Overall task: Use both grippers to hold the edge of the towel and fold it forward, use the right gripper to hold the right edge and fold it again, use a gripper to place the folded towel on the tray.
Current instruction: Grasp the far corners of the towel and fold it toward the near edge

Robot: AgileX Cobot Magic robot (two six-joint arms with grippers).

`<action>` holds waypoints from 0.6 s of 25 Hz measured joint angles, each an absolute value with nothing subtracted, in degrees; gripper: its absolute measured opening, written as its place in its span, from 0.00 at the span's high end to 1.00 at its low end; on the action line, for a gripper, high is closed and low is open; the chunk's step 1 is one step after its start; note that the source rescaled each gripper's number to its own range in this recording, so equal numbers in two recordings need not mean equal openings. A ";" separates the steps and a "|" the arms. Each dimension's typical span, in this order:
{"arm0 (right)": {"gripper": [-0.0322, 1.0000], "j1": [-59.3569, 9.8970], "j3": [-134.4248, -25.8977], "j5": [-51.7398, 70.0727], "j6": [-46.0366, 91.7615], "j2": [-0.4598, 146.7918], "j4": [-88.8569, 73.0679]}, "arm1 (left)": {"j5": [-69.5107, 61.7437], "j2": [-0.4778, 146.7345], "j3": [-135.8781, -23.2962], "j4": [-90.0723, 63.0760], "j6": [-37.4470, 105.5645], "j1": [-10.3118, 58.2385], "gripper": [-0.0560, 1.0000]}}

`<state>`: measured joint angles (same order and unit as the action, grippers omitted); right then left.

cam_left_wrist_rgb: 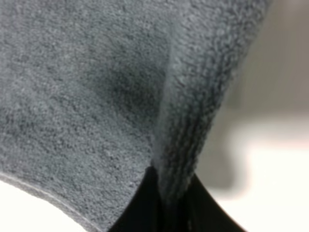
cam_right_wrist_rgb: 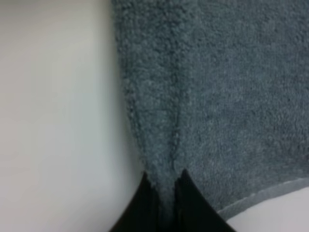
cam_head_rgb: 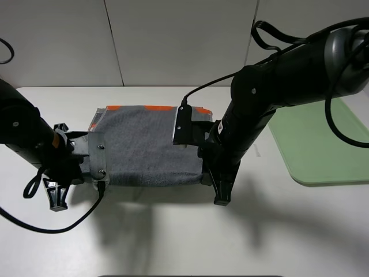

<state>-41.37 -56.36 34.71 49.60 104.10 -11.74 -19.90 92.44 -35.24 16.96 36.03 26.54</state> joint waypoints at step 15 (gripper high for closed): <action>0.97 -41.37 -56.36 46.03 40.80 98.65 -13.52 | -31.35 79.60 -35.20 5.96 36.03 26.85 0.95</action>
